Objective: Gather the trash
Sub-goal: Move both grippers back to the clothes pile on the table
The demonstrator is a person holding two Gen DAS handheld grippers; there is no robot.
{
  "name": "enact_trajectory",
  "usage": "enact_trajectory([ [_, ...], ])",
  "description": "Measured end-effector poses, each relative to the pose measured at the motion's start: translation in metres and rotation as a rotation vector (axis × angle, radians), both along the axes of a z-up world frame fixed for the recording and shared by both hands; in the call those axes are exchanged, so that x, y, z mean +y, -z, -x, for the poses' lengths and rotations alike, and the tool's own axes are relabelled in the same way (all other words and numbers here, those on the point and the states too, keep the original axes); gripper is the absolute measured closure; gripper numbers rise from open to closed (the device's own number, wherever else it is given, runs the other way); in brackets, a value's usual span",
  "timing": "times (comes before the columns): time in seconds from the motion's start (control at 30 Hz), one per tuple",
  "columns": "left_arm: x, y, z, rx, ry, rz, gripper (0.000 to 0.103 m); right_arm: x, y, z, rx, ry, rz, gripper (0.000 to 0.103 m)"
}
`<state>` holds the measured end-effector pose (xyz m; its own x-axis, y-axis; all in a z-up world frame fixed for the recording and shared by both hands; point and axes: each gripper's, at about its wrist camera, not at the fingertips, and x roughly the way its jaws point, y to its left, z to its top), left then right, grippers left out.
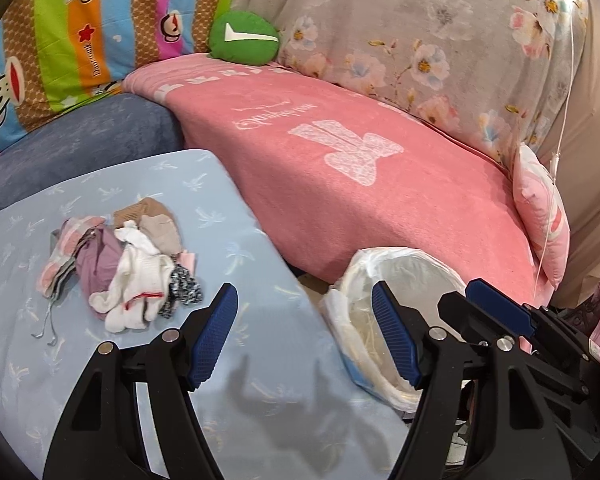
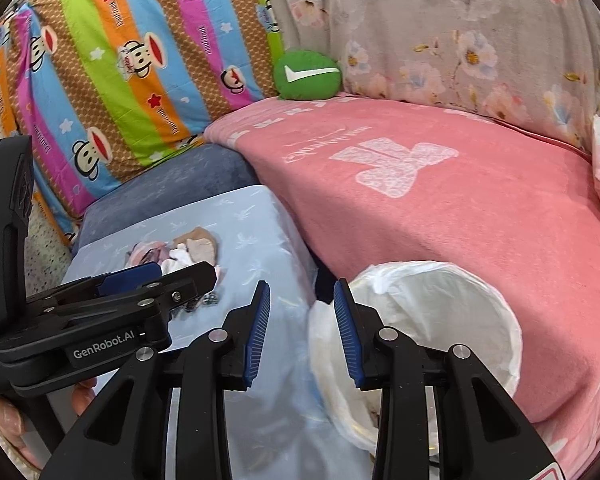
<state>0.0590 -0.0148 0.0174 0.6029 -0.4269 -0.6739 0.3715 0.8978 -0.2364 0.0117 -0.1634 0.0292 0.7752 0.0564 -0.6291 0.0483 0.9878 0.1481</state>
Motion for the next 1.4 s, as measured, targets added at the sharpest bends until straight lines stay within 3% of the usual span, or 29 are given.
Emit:
enact_trajectory([
  [0.3,0.051,0.014,-0.012,0.018,-0.078,-0.023,0.026,0.045,0.011,-0.02,0.03,-0.065,-0.02,0.061],
  [1.0,0.183,0.058,-0.065,0.075,-0.246,-0.123,0.021,0.155,0.059,-0.099,0.123,-0.2,-0.026,0.055],
  [1.4,0.228,0.081,-0.105,0.147,-0.289,-0.08,0.022,0.186,0.084,-0.149,0.16,-0.196,-0.041,0.055],
])
